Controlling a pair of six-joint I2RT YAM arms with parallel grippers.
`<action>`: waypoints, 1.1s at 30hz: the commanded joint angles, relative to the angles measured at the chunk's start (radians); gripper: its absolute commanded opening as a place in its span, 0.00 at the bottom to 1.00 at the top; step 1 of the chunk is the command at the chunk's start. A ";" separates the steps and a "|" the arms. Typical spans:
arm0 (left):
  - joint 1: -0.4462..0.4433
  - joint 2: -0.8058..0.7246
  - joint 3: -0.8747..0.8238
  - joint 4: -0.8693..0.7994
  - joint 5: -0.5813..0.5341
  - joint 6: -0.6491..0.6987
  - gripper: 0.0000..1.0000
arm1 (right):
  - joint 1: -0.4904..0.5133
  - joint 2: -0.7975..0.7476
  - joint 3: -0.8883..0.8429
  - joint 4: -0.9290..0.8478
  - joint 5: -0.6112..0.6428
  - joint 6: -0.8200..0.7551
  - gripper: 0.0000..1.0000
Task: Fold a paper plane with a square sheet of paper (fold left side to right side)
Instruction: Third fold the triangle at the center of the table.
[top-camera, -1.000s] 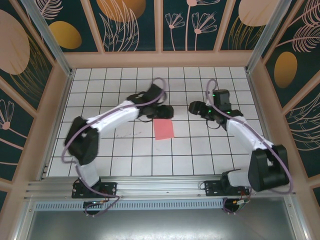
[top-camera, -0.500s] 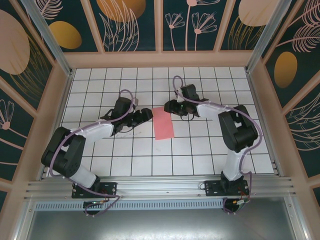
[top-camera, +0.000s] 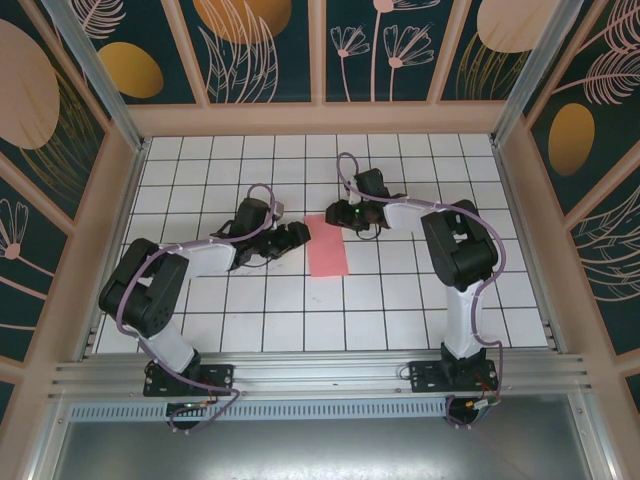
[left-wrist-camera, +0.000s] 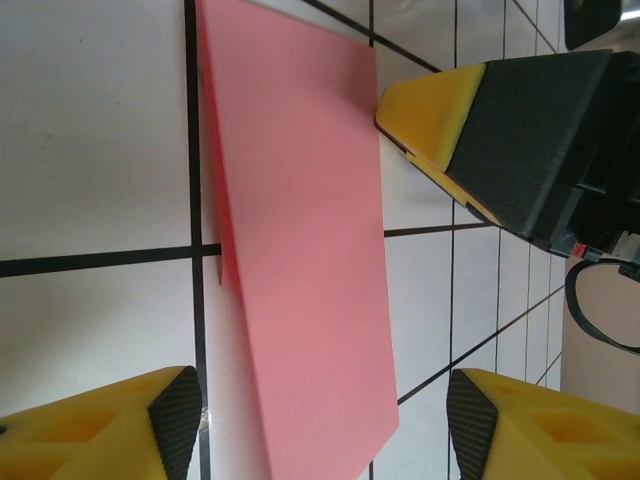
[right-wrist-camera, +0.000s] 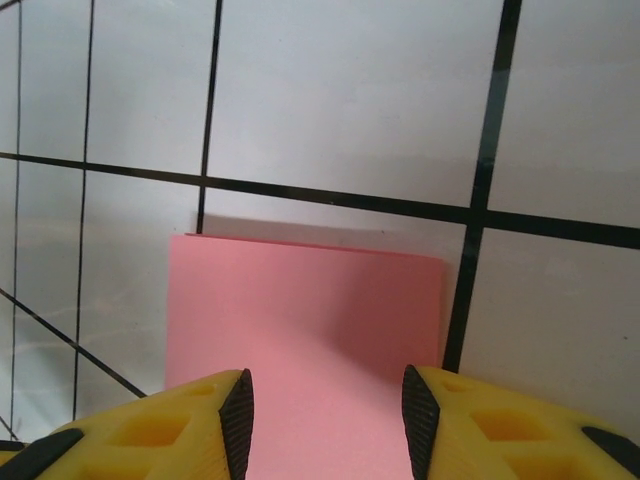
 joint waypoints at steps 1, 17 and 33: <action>0.003 0.011 0.022 0.025 0.031 -0.011 0.67 | 0.001 0.029 0.026 -0.049 0.023 -0.033 0.46; -0.042 0.121 0.092 -0.002 0.040 -0.023 0.65 | 0.001 0.030 -0.011 -0.047 0.019 -0.041 0.44; -0.075 0.204 0.177 -0.127 -0.004 0.012 0.65 | 0.000 0.031 -0.014 -0.039 0.006 -0.037 0.43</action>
